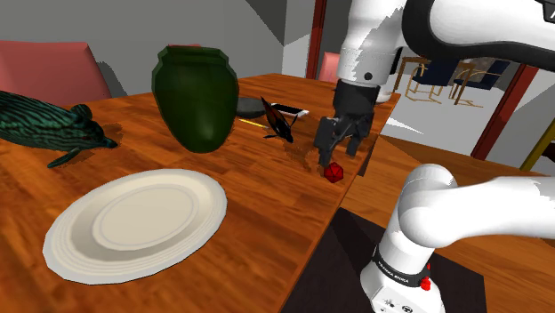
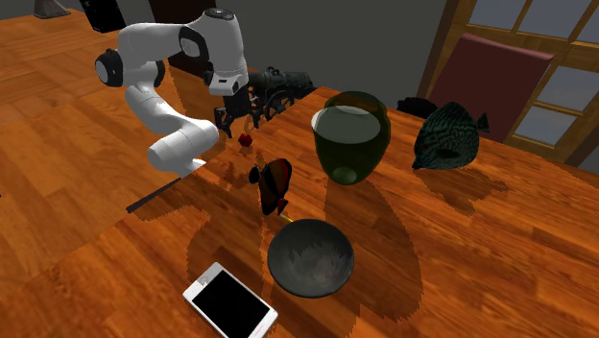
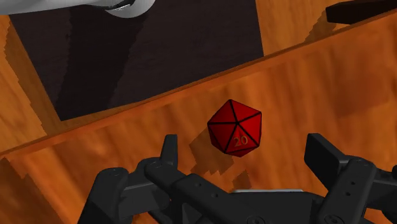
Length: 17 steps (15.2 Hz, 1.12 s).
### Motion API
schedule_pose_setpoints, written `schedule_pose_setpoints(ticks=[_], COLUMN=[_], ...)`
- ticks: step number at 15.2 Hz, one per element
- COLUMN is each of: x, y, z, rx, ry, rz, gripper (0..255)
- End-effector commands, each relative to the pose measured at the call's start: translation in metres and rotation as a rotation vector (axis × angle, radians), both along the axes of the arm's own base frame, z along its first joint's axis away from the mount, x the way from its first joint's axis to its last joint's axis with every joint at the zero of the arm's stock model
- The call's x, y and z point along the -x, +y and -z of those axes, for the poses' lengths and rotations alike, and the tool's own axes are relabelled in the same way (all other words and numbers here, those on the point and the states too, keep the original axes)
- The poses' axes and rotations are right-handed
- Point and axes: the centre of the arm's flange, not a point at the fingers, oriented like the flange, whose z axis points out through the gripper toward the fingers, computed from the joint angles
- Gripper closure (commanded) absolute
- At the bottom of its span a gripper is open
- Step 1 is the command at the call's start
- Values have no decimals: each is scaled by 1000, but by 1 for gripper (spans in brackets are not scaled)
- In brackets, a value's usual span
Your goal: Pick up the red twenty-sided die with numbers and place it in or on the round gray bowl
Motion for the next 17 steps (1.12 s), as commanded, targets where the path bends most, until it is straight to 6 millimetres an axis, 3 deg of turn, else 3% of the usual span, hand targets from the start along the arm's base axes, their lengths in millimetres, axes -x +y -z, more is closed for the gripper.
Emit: schedule_pose_setpoints(ticks=[1,4,12,13,17], x=[0,-1,-1,-1,-1], y=[1,1,1,1,1], z=[11,30,29,29,29], rx=[-1,-1,-1,-1,-1], ry=[-1,-1,-1,-1,-1], rz=[2,2,2,2,2], gripper=[0,0,0,255,255])
